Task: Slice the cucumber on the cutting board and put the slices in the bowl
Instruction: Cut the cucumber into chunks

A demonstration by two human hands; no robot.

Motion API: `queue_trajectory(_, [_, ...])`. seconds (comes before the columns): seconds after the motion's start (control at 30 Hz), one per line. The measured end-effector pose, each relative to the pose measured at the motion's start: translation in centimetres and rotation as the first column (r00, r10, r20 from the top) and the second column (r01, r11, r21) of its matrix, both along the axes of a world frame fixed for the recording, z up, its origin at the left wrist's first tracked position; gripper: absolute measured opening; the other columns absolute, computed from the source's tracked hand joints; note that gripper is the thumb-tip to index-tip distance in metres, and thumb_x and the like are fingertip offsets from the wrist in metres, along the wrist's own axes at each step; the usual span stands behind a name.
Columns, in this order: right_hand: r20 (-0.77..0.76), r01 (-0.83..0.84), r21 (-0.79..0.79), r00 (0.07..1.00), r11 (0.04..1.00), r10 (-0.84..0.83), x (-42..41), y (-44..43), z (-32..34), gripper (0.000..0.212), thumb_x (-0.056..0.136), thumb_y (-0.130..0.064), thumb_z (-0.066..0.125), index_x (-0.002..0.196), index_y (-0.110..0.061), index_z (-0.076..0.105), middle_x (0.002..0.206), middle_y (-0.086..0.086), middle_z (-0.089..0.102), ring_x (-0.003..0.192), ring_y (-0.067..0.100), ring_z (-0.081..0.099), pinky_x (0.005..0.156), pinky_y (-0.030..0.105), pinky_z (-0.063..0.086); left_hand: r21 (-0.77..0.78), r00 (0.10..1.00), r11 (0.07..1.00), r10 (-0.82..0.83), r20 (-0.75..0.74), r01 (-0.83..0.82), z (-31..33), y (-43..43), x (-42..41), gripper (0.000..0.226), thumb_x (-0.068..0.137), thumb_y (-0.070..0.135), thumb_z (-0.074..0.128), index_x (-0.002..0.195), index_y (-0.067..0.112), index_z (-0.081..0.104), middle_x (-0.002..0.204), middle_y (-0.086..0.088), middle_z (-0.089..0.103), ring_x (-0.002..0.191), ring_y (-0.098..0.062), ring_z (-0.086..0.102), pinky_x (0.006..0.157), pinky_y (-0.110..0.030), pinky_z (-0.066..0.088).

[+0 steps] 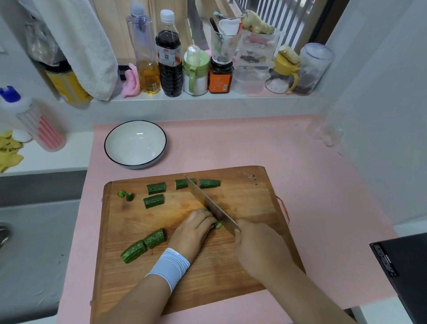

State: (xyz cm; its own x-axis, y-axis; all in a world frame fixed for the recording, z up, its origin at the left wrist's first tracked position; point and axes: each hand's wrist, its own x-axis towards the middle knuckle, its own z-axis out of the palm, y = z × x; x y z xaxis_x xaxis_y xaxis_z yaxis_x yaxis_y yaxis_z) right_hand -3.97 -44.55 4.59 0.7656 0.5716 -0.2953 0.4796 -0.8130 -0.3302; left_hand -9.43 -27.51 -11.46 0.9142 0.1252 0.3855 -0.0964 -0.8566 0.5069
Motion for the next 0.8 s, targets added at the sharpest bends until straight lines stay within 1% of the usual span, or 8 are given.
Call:
queue_trajectory(0.1, [-0.002,-0.011,-0.022,1.000,1.000,0.011,0.1,0.0,0.1,0.020,0.106,-0.031,0.039,0.105,-0.027,0.058,0.083,-0.011,0.059,0.079,0.011,0.062,0.077,0.032,0.056,0.005,1.000,1.000,-0.001,0.002,0.001,0.1,0.0,0.0,0.020,0.089,0.005,0.069,0.108,0.010,0.066,0.112,0.000,0.058,0.110,-0.018,0.054,0.087,-0.029,0.051])
queue_trajectory(0.2, [0.004,-0.020,-0.035,1.000,0.999,0.020,0.2,0.0,0.0,0.017,0.105,-0.030,0.040,0.103,-0.028,0.057,0.079,-0.012,0.056,0.076,0.010,0.060,0.073,0.028,0.053,0.021,1.000,1.000,0.001,0.001,-0.001,0.2,-0.1,0.0,0.022,0.087,0.005,0.071,0.108,0.011,0.066,0.112,0.000,0.057,0.110,-0.017,0.052,0.088,-0.024,0.048])
queue_trajectory(0.27, [0.008,-0.029,-0.046,1.000,0.999,0.029,0.4,0.2,0.1,0.014,0.104,-0.028,0.044,0.105,-0.028,0.058,0.079,-0.013,0.054,0.077,0.009,0.061,0.073,0.027,0.053,0.019,1.000,1.000,0.009,-0.001,-0.009,0.2,-0.1,0.0,0.022,0.087,0.006,0.071,0.107,0.011,0.067,0.112,0.000,0.058,0.111,-0.016,0.051,0.089,-0.022,0.045])
queue_trajectory(0.37, [-0.006,-0.024,-0.064,1.000,0.998,0.023,0.5,0.5,0.4,0.016,0.103,-0.025,0.046,0.112,-0.026,0.059,0.085,-0.012,0.056,0.081,0.012,0.063,0.078,0.029,0.055,0.023,1.000,1.000,0.008,0.004,-0.008,0.2,0.0,0.1,0.022,0.087,0.006,0.071,0.108,0.012,0.066,0.112,0.000,0.059,0.111,-0.017,0.052,0.089,-0.023,0.046])
queue_trajectory(0.43, [-0.014,-0.022,-0.072,1.000,0.997,0.021,0.6,0.6,0.5,0.017,0.103,-0.025,0.047,0.114,-0.026,0.060,0.086,-0.012,0.057,0.081,0.012,0.063,0.078,0.028,0.055,0.017,1.000,1.000,-0.002,0.006,0.001,0.1,0.0,0.1,0.021,0.088,0.006,0.070,0.108,0.011,0.066,0.111,-0.001,0.059,0.110,-0.017,0.053,0.089,-0.025,0.049])
queue_trajectory(0.67, [-0.030,-0.013,-0.105,0.999,0.994,0.010,0.9,1.1,0.7,0.015,0.102,-0.023,0.049,0.111,-0.025,0.061,0.080,-0.011,0.053,0.081,0.014,0.062,0.081,0.032,0.057,0.026,1.000,1.000,0.003,0.001,-0.003,-0.1,0.0,0.1,0.022,0.088,0.006,0.070,0.109,0.011,0.065,0.112,-0.002,0.060,0.110,-0.018,0.053,0.085,-0.028,0.051])
queue_trajectory(0.8, [-0.030,-0.024,-0.117,0.999,0.993,0.020,1.0,1.2,0.6,0.014,0.102,-0.021,0.049,0.107,-0.025,0.060,0.082,-0.009,0.057,0.080,0.013,0.063,0.081,0.034,0.058,0.027,1.000,1.000,0.004,0.008,-0.004,-0.2,0.1,0.1,0.021,0.088,0.006,0.070,0.109,0.010,0.066,0.111,-0.002,0.060,0.109,-0.019,0.054,0.084,-0.031,0.052])
